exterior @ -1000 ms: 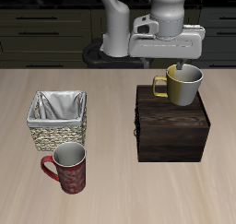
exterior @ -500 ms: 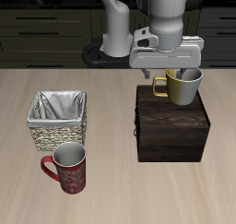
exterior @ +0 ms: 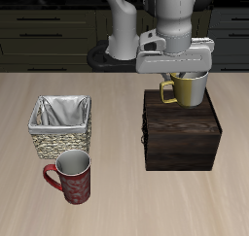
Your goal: Place the white and yellow mug in the basket
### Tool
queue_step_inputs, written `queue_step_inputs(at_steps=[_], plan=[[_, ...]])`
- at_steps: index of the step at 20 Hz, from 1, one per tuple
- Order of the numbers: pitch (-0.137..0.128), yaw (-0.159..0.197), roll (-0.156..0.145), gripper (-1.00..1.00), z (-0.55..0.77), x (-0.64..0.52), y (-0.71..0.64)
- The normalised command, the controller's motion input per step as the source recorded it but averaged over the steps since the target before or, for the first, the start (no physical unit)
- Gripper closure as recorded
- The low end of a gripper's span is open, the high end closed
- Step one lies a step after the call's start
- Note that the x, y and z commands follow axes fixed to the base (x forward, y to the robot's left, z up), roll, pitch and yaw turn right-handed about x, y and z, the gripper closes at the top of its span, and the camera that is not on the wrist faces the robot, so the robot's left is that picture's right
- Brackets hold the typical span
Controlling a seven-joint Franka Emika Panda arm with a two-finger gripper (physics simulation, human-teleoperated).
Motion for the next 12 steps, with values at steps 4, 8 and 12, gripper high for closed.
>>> queue_step_inputs(at_steps=[4,8,12], plan=[[-0.017,0.005,0.0,1.0,0.01,0.03,-0.03],[-0.008,0.012,-0.007,1.0,0.05,0.05,-0.1],[-0.009,-0.011,-0.023,1.0,0.34,-0.09,-0.34]])
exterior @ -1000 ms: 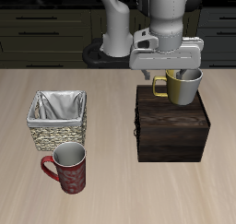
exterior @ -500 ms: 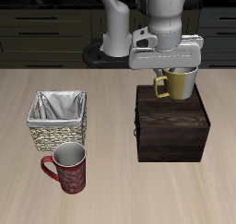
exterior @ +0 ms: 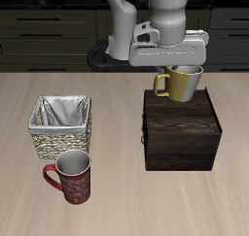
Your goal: Place the white and yellow mug in the basket
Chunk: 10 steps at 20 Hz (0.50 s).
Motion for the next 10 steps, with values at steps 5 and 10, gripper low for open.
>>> queue_step_inputs(at_steps=[5,10], plan=[[-0.022,0.02,0.017,1.0,0.23,-0.21,-0.22],[-0.027,0.01,-0.017,1.0,0.23,-0.14,-0.33]])
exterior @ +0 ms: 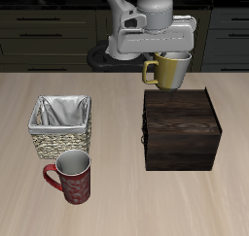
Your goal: Place the white and yellow mug in the basket
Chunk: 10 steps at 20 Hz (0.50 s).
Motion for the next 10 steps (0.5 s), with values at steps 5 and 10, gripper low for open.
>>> queue_step_inputs(at_steps=[5,10], plan=[[-0.005,0.028,0.013,1.0,0.09,-0.06,-0.45],[-0.005,0.029,-0.037,1.0,0.01,-0.07,-0.6]])
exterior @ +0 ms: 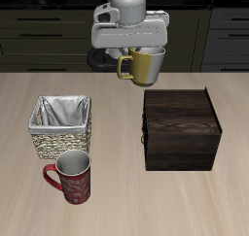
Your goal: Place the white and yellow mug in the basket
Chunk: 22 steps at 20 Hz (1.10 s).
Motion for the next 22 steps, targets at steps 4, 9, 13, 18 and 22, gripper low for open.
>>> queue_step_inputs(at_steps=[4,9,13,18,22], plan=[[-0.031,0.022,-0.044,1.0,0.07,-0.12,-0.6],[-0.022,0.034,0.032,1.0,0.06,-0.06,-0.58],[-0.014,0.02,-0.041,1.0,0.04,-0.01,-0.73],[0.002,-0.022,-0.089,1.0,0.03,0.05,-0.71],[0.021,-0.016,-0.075,1.0,-0.1,0.08,-0.59]])
